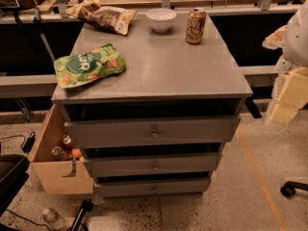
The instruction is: Move orange can near green rice chip bag
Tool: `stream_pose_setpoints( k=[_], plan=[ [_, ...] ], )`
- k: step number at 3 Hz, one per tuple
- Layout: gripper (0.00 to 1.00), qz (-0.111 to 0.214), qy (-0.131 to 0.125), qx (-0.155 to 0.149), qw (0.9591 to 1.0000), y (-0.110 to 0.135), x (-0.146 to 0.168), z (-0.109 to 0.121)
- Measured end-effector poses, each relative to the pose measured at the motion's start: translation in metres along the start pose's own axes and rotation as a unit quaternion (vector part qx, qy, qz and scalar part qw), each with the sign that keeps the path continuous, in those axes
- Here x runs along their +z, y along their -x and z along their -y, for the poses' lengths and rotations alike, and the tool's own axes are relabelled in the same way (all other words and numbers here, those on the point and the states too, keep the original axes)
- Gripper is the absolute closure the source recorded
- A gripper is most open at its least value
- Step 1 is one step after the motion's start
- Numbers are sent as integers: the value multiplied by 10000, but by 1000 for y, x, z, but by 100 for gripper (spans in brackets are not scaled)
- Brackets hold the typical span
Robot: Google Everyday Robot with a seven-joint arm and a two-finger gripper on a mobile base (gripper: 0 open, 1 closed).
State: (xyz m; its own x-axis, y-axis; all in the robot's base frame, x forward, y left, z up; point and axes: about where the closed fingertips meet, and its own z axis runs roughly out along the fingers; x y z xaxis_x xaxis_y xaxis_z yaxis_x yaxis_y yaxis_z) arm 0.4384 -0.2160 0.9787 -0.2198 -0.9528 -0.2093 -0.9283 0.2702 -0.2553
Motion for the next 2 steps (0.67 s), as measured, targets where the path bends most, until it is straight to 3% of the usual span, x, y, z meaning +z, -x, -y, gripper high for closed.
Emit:
stream_pose_setpoints(
  k=[1, 2],
  plan=[
    [0, 0, -1, 0, 10000, 0, 0, 0],
    [0, 376, -220, 191, 9989, 6, 2, 8]
  ],
)
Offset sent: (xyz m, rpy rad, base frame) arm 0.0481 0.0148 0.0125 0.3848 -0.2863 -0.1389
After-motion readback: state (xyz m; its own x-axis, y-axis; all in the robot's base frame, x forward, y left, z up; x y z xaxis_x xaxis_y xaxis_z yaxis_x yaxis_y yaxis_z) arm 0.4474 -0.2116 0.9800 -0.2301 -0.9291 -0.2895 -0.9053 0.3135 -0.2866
